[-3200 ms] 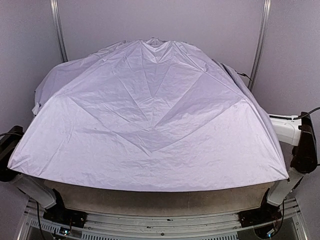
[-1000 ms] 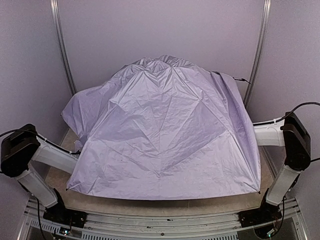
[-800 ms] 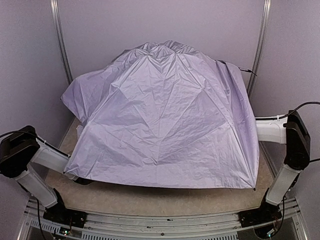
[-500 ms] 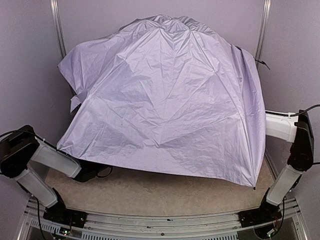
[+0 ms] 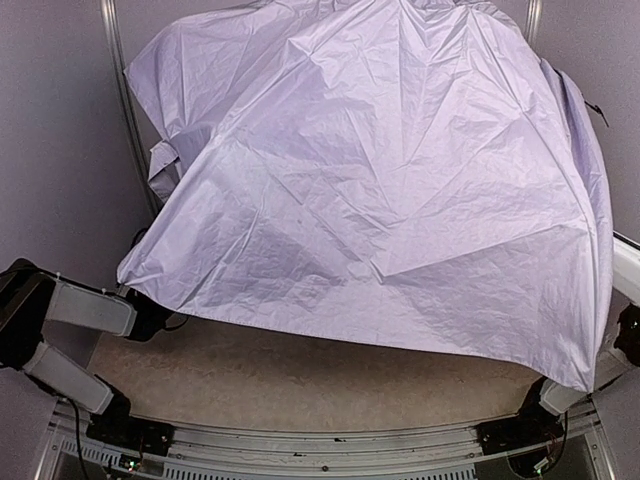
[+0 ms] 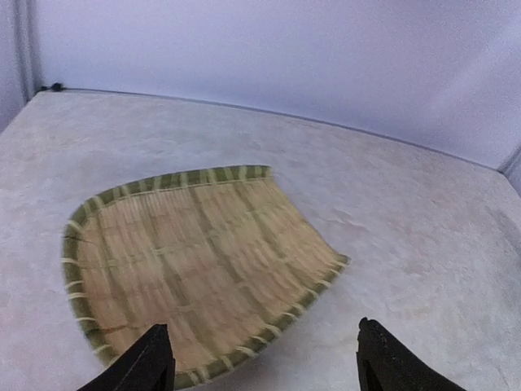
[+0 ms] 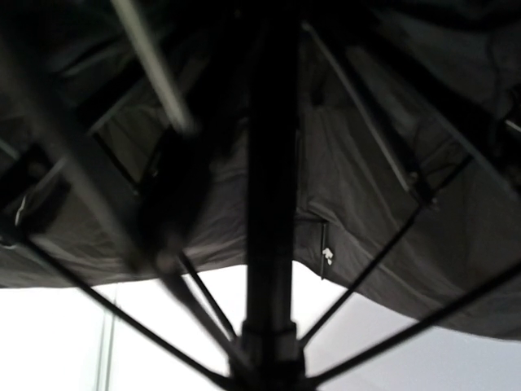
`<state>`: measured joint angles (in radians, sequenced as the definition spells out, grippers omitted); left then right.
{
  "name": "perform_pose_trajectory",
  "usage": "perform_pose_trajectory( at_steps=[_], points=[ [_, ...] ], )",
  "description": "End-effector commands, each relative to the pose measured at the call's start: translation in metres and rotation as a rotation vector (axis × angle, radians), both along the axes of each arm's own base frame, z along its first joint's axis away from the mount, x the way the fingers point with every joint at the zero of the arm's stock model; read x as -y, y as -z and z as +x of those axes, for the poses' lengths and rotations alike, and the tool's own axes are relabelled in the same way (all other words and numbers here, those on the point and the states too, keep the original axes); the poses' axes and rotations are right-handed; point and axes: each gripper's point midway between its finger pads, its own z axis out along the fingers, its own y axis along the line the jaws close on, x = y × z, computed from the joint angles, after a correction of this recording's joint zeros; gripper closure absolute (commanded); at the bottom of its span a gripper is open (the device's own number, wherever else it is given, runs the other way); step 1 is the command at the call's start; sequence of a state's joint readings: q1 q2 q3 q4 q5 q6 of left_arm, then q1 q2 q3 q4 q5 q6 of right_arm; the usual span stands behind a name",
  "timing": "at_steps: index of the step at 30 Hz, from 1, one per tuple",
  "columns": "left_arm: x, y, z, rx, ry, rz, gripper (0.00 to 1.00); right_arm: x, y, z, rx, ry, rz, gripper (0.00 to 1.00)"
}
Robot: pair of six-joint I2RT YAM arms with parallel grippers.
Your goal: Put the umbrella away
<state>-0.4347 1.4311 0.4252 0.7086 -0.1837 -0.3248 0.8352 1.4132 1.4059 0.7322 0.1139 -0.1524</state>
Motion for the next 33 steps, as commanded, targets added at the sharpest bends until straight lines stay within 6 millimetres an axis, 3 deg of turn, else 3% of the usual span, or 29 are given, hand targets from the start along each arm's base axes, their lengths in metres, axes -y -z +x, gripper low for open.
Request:
perform_pose_trajectory(
  at_steps=[1, 3, 6, 12, 17, 23, 28, 31, 33],
  points=[
    [-0.053, -0.002, 0.007, -0.055, -0.183, -0.066, 0.27, 0.005, 0.009, -0.011, -0.018, -0.022, -0.065, 1.0],
    [-0.072, -0.015, 0.008, -0.04, -0.244, -0.072, 0.28, 0.003, 0.025, -0.009, -0.046, -0.033, -0.079, 1.0],
    [-0.085, -0.043, 0.005, 0.026, -0.284, -0.063, 0.28, -0.01, 0.05, -0.005, -0.082, -0.076, -0.117, 1.0],
    [-0.097, -0.085, -0.007, 0.12, -0.303, -0.069, 0.28, -0.038, 0.089, 0.01, -0.158, -0.141, -0.16, 1.0],
    [-0.097, -0.116, -0.017, 0.167, -0.287, -0.092, 0.27, -0.065, 0.105, 0.02, -0.18, -0.204, -0.187, 1.0],
    [-0.1, -0.162, -0.038, 0.263, -0.268, -0.13, 0.28, -0.088, 0.081, 0.02, -0.127, -0.26, -0.19, 1.0],
    [-0.104, -0.179, -0.051, 0.313, -0.269, -0.107, 0.28, -0.111, 0.07, 0.009, -0.086, -0.325, -0.198, 1.0],
    [-0.103, -0.184, -0.054, 0.323, -0.252, -0.111, 0.28, -0.121, 0.1, 0.009, -0.116, -0.367, -0.201, 1.0],
    [-0.097, -0.185, -0.055, 0.332, -0.219, -0.119, 0.28, -0.13, 0.143, 0.01, -0.15, -0.421, -0.198, 1.0]
  ],
)
